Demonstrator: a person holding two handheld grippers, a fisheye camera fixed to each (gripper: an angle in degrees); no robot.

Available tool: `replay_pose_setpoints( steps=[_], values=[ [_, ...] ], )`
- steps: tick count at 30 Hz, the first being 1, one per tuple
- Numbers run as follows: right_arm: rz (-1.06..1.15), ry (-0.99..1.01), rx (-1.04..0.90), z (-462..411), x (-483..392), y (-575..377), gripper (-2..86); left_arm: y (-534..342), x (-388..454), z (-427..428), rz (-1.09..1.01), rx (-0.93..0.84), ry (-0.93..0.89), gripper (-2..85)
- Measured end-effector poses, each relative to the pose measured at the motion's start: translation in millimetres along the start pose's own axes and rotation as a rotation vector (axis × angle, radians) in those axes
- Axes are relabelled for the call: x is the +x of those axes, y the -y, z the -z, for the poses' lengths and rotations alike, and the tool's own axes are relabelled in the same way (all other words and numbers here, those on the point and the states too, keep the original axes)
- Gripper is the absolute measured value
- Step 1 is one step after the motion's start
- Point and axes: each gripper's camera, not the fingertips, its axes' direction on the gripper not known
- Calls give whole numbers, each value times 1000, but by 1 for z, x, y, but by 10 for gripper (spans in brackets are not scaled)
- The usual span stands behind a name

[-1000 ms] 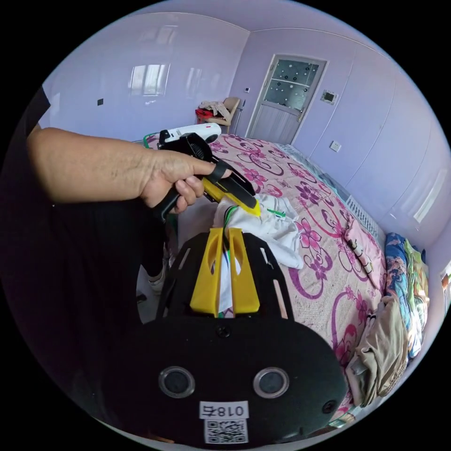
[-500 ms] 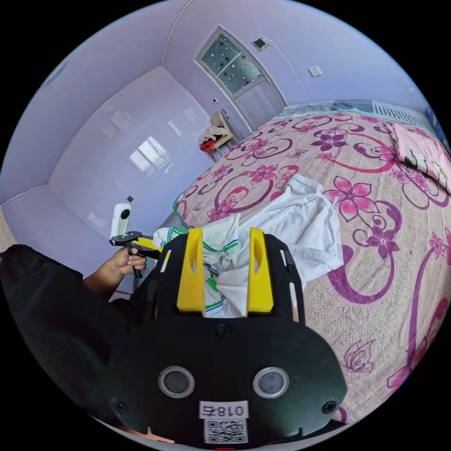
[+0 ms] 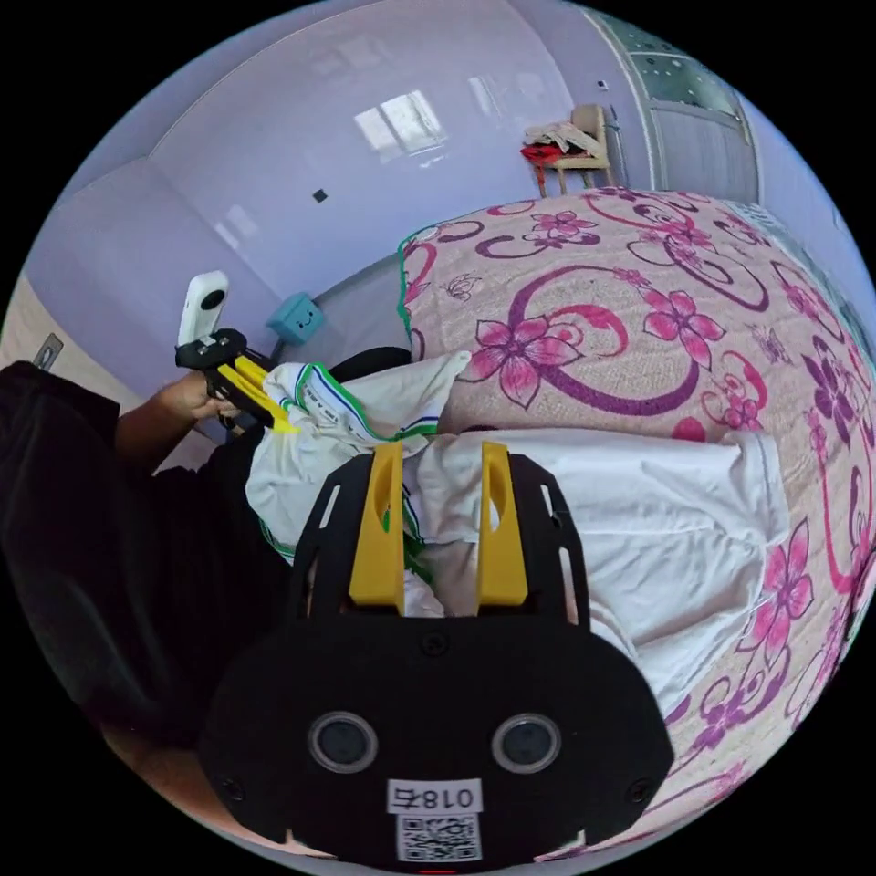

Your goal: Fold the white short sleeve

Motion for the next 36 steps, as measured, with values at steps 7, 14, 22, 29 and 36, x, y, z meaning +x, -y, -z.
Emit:
replay_pose_setpoints(
  steps=[7, 14, 22, 29, 36],
  values=[
    [277, -73, -199, -28, -43, 60, 133, -53, -35, 42, 57, 46, -6, 8],
    [89, 209, -216, -58, -12, 108, 138, -102, -61, 84, 49, 121, -12, -6],
    [70, 176, -288, -88, -34, 128, 162, -155, -67, 142, -109, 176, 18, -7],
    [134, 60, -373, -101, -73, 124, 130, -174, -60, 193, -221, 196, 51, -8],
    [126, 101, -251, -67, -105, 95, 35, -155, -38, 238, -360, 182, 118, -8]
  ],
)
